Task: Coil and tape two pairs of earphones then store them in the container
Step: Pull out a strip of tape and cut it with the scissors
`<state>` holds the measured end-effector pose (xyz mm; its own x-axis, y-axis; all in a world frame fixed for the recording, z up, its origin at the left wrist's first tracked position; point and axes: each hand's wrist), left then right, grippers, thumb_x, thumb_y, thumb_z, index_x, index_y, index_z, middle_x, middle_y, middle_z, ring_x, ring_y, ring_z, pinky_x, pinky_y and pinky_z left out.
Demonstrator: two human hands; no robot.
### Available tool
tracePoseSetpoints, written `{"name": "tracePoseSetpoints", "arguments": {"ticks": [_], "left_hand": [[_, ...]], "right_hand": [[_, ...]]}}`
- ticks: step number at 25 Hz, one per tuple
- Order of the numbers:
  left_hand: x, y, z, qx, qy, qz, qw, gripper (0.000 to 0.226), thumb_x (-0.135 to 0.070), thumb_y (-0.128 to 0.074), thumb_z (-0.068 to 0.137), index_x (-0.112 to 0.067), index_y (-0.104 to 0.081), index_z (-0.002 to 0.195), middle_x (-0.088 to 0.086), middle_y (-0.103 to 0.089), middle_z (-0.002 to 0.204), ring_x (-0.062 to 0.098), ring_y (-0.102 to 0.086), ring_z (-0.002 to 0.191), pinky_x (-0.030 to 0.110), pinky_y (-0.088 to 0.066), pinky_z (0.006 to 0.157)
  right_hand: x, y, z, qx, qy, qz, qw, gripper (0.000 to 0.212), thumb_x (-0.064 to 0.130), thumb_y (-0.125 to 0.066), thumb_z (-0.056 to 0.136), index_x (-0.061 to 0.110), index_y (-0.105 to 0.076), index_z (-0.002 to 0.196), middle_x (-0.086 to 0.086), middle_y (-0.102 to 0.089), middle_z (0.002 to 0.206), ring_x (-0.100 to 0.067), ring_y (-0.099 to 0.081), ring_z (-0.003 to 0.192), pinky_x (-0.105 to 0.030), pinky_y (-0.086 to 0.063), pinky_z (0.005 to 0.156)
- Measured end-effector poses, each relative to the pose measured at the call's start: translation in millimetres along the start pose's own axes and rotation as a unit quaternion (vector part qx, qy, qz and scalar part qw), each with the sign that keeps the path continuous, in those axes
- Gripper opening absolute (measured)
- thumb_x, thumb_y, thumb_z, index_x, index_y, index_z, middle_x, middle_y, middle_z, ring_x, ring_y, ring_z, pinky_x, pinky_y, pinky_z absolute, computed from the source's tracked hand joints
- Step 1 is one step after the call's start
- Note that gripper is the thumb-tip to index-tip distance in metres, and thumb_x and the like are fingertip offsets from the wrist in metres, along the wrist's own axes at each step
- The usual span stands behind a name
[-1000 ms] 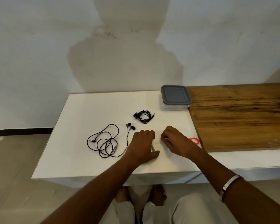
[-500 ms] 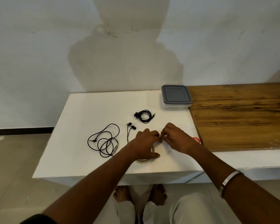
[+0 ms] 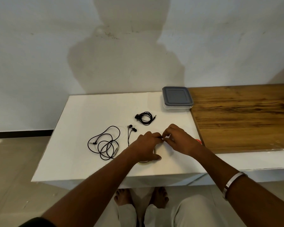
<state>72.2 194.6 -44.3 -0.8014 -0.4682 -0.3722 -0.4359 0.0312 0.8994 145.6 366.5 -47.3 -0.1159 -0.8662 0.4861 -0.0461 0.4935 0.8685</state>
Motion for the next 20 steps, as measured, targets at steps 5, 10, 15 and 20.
{"name": "tracePoseSetpoints", "arguments": {"ticks": [5,10,15,20], "left_hand": [[-5.8,4.0,2.9,0.017,0.02,0.016,1.0,0.076,-0.047,-0.073,0.077,-0.017,-0.043,0.141,-0.002,-0.04,0.142,0.024,-0.04,0.12,0.04,-0.038,0.098],[-2.6,6.4,0.5,0.04,0.034,0.003,0.999,0.09,-0.048,-0.079,0.07,-0.017,-0.038,0.144,-0.003,-0.033,0.147,0.024,-0.036,0.126,0.041,-0.035,0.103],[0.1,4.8,-0.1,0.019,0.061,-0.032,0.997,0.089,-0.043,-0.08,0.07,-0.02,-0.037,0.144,-0.007,-0.031,0.147,0.025,-0.034,0.127,0.04,-0.031,0.103],[11.6,7.2,-4.9,-0.002,0.064,-0.145,0.987,0.087,-0.036,-0.083,0.069,-0.023,-0.039,0.144,-0.005,-0.03,0.149,0.021,-0.03,0.133,0.036,-0.03,0.111]], "right_hand": [[-11.6,10.9,-11.1,-0.022,-0.012,0.012,1.0,0.027,0.016,-0.058,0.092,0.014,-0.056,0.119,-0.002,-0.055,0.112,-0.011,-0.055,0.086,-0.022,-0.048,0.082],[-34.6,30.6,-34.4,-0.026,-0.04,-0.145,0.988,0.022,0.032,-0.057,0.091,0.022,-0.06,0.111,0.005,-0.054,0.114,-0.015,-0.053,0.106,-0.035,-0.043,0.094],[-41.9,27.9,-55.8,0.021,-0.097,-0.17,0.98,0.028,0.033,-0.054,0.093,0.02,-0.054,0.117,0.001,-0.051,0.118,-0.015,-0.051,0.105,-0.032,-0.04,0.092],[-47.0,30.0,-55.5,0.013,-0.15,-0.167,0.974,0.034,0.029,-0.064,0.087,0.014,-0.054,0.115,-0.003,-0.051,0.118,-0.018,-0.051,0.102,-0.031,-0.048,0.087]]}}
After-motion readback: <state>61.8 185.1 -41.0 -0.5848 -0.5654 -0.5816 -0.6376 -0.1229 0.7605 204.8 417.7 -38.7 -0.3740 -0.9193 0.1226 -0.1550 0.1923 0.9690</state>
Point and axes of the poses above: each hand's wrist, its own z-axis towards the middle knuckle, its own y-axis out of the back of the hand, x = y × z
